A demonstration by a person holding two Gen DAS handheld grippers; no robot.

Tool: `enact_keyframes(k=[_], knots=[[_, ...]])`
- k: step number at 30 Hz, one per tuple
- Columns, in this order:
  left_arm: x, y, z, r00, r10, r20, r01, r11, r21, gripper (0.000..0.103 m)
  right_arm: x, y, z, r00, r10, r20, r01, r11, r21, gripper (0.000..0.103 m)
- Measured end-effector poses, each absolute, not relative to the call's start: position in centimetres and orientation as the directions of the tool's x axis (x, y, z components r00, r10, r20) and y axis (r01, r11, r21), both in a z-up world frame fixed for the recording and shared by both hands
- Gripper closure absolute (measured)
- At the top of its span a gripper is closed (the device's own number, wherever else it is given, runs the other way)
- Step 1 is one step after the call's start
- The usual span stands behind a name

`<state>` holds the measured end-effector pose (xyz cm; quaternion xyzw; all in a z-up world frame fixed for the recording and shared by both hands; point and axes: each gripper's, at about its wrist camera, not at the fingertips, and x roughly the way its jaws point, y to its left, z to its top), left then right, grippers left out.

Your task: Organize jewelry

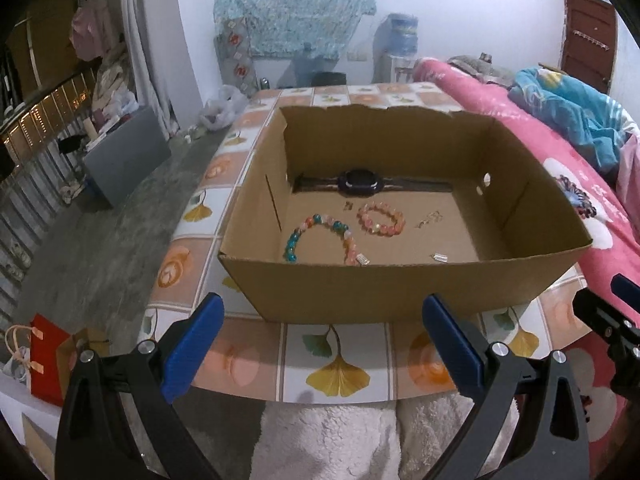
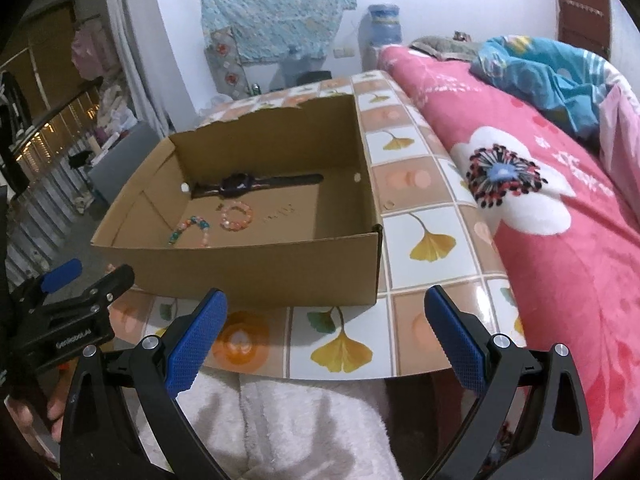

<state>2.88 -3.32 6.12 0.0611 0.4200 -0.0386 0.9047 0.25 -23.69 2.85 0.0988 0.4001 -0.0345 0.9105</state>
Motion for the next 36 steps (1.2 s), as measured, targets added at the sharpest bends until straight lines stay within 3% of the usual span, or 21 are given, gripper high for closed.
enact_keyframes(k=[36], knots=[[4.2,-3.8,4.1,0.574,-0.036,-0.818,0.145,0.988,0.058,0.006,2.6,-21.6,1.0,0.620,0.011,-0.784,0.133,0.984,0.120,0.008]])
